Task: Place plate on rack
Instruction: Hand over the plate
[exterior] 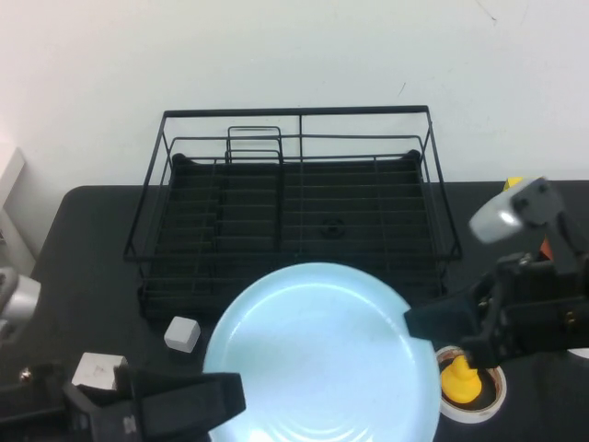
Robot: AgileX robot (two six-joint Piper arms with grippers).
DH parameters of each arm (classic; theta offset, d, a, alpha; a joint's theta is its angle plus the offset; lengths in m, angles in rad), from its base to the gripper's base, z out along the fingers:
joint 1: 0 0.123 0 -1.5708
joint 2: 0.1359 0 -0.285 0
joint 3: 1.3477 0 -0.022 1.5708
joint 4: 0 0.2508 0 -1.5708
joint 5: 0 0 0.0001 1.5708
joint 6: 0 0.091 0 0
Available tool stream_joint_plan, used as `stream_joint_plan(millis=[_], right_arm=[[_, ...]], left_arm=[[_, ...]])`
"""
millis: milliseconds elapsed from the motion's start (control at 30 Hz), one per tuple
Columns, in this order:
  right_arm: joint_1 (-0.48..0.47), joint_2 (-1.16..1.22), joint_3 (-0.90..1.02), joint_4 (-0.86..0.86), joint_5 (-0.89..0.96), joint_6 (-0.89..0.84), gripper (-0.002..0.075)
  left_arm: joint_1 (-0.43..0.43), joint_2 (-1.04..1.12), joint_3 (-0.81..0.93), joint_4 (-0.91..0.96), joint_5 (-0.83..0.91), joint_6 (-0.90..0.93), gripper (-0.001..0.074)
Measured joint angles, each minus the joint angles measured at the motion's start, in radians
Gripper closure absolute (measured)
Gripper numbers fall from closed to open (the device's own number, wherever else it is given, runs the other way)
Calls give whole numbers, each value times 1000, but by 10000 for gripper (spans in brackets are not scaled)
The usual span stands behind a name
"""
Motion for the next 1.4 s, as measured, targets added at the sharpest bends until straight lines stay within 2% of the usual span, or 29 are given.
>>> stream_joint_plan(millis=[200,367,567,667,700,833,900,1067,1233,1400], right_arm=[[-17,-48,0,-23,52,52,713],[-17,-52,0,-23,128,58,713],[-17,-52,0,50,196,43,713],[-17,-52,0,74,201,28,713],[-17,-52,0,84,203,23,713],[-17,-52,0,120,227,-17,713],[-19,-52,0,150,248,-67,711],[-32,-52,0,280,303,-209,694],[-37,-52,0,416,348,-267,599],[-27,-52,0,447,439,-271,367]], left_arm=[[0,0,0,72,0,0,118],[0,0,0,94,-2,23,127],[0,0,0,118,-2,58,146],[0,0,0,118,0,71,230],[0,0,0,118,2,84,279],[0,0,0,118,6,107,554],[0,0,0,129,1,112,638],[0,0,0,124,-14,137,646],[0,0,0,48,-11,202,646],[0,0,0,-42,5,321,647]])
